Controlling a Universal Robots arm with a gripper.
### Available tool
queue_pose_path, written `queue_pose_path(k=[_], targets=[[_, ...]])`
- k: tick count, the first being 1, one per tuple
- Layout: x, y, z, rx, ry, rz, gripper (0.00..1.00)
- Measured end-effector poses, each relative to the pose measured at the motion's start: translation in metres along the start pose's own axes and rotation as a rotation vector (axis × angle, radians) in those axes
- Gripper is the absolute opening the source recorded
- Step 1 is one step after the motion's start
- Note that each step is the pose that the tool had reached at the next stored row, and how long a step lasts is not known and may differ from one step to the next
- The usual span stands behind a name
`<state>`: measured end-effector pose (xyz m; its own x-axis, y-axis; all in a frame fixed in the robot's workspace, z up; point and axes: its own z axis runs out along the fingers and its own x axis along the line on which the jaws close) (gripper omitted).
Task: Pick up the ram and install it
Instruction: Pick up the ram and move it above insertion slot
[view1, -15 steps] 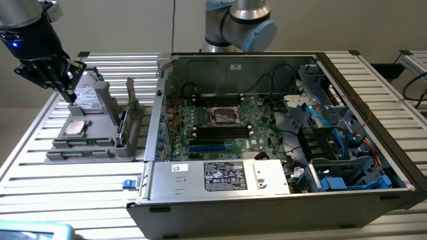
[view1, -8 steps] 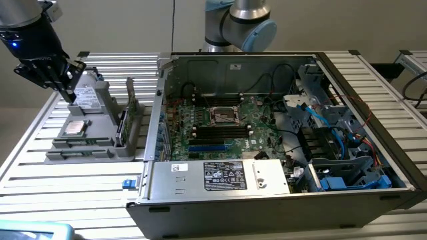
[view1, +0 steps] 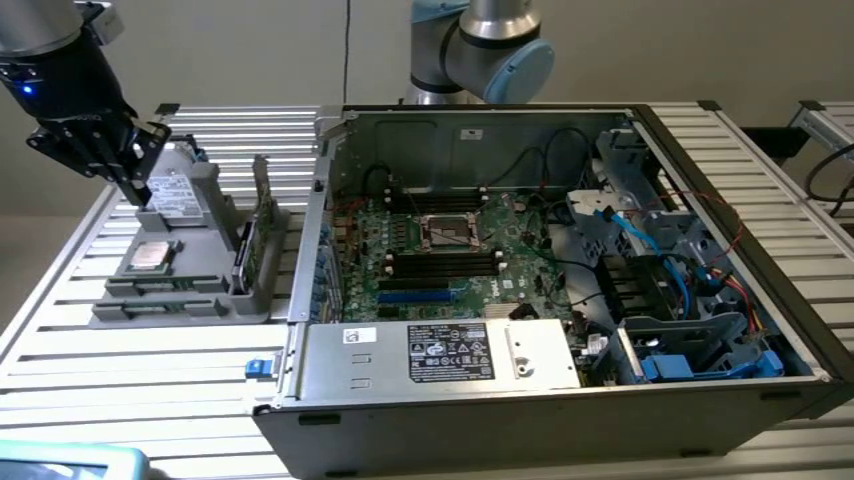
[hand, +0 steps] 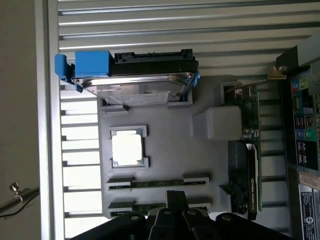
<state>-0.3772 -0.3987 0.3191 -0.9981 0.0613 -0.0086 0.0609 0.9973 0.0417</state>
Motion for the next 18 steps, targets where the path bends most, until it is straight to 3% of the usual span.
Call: queue_pose_path(k=[8,18], targets=[[0.001,-0.0003,0.0044,-0.0014,0.0061,-0.141,0.11],[0.01,-0.0009,0.0075,-0.0015,0.0065,-0.149,0.12]])
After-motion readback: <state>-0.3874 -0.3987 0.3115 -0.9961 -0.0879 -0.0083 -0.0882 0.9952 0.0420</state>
